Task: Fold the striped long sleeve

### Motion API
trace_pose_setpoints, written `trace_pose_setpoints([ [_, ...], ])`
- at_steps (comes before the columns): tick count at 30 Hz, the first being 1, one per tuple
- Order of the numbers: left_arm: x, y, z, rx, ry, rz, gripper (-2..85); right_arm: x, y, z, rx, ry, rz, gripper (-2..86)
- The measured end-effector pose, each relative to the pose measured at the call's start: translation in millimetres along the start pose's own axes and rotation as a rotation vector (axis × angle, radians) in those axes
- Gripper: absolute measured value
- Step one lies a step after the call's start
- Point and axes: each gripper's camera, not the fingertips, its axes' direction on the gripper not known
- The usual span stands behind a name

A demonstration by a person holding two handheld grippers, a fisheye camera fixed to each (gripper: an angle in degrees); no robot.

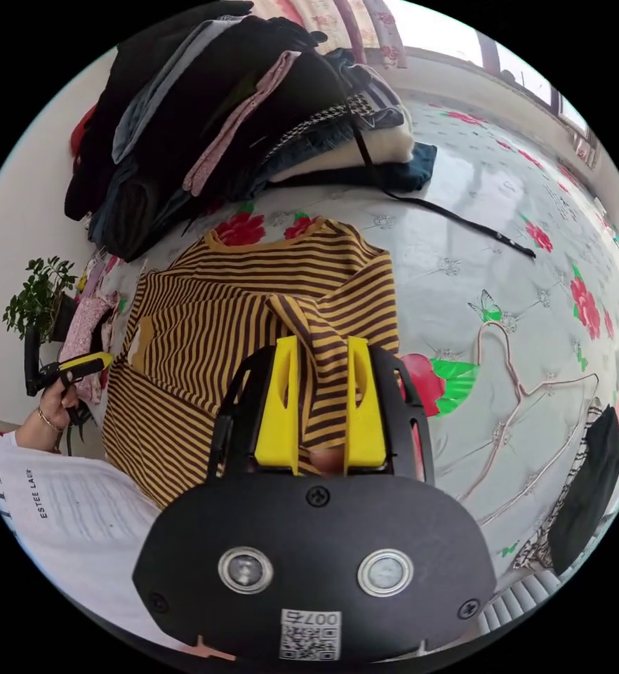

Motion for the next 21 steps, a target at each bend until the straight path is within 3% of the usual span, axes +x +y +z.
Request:
trace_pose_setpoints([
  [4,5,-13,12,-0.041,-0.015,0.024,-0.6,-7,-14,29,-0.091,0.053,-0.054,1.7],
  [7,2,-15,16,-0.053,-0.011,0.019,-0.5,2,-13,17,-0.051,0.105,-0.099,1.0],
  [14,-12,-2,26,-0.085,0.004,-0.067,-0.6,83,-2,-5,-0.036,0.146,0.184,2.8],
  [21,-13,34,0,-0.049,-0.029,-0.103,-0.6,75,44,-40,0.095,0.046,0.213,4.6],
])
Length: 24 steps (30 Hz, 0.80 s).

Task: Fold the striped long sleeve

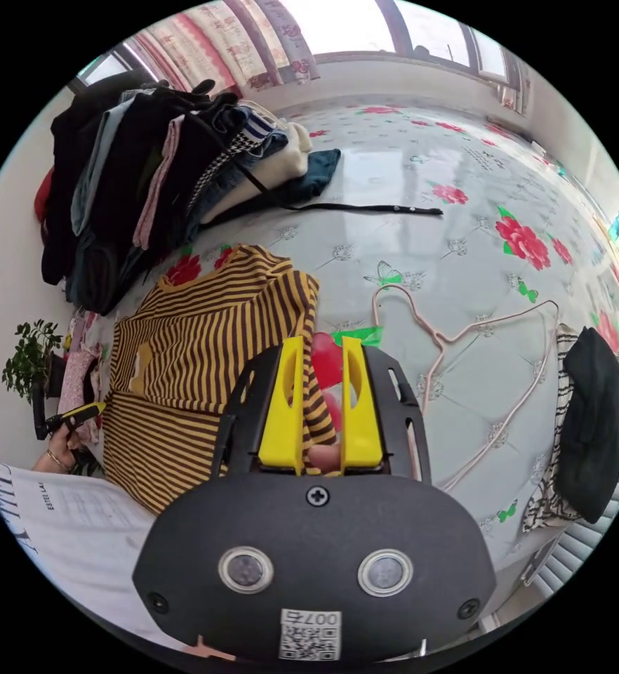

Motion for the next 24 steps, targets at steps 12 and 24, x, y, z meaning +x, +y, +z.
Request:
trace_pose_setpoints([
  [12,-1,65,-13,-0.02,-0.05,-0.1,-0.8,-9,-37,38,-0.114,-0.074,-0.043,5.8],
  [24,-2,78,4,-0.084,-0.045,-0.176,-0.5,56,-40,7,-0.128,0.026,0.01,8.6],
])
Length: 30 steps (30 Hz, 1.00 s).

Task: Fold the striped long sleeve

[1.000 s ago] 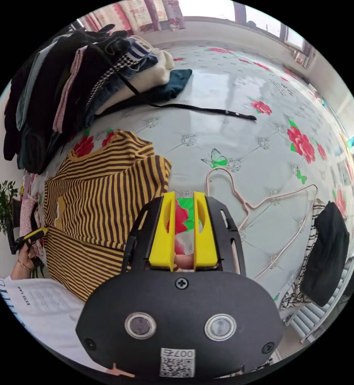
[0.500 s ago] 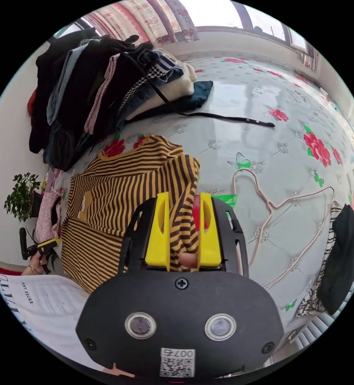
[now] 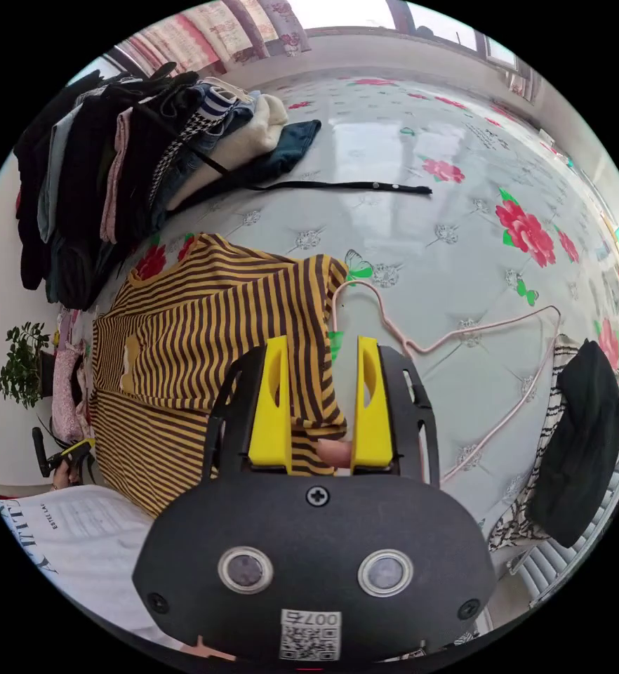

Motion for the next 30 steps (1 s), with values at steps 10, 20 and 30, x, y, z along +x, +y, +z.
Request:
trace_pose_setpoints([
  [10,-18,61,-10,-0.003,-0.057,0.018,5.1,24,191,-71,0.054,-0.116,0.08,10.3],
  [20,-10,89,27,-0.156,-0.163,0.139,5.1,1,293,-38,-0.275,0.06,-0.059,9.0],
  [30,-44,35,-26,-0.081,0.167,0.25,-0.8,54,256,-103,-0.059,-0.308,0.034,0.8],
])
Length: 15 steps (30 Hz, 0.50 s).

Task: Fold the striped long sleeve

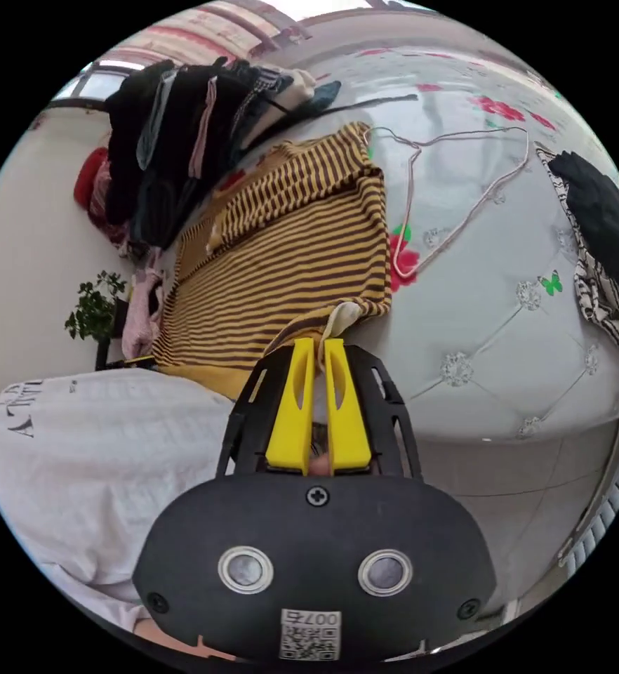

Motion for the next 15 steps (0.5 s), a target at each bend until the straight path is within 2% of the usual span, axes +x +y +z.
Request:
trace_pose_setpoints([
  [2,-19,-13,-32,0.143,0.174,-0.037,-0.8,17,-20,-30,0.146,-0.215,0.059,0.4],
  [6,-48,-29,-82,0.353,0.333,-0.053,-0.9,30,-46,-59,0.292,-0.361,0.113,0.1],
  [10,-83,-17,-97,0.418,0.445,-0.111,-0.8,46,-44,-75,0.364,-0.457,0.188,0.0],
  [12,-99,-5,-91,0.382,0.537,-0.101,-0.8,57,-33,-75,0.354,-0.496,0.225,0.0],
  [15,-111,3,-86,0.324,0.574,-0.055,-0.8,74,-10,-75,0.354,-0.587,0.286,0.0],
])
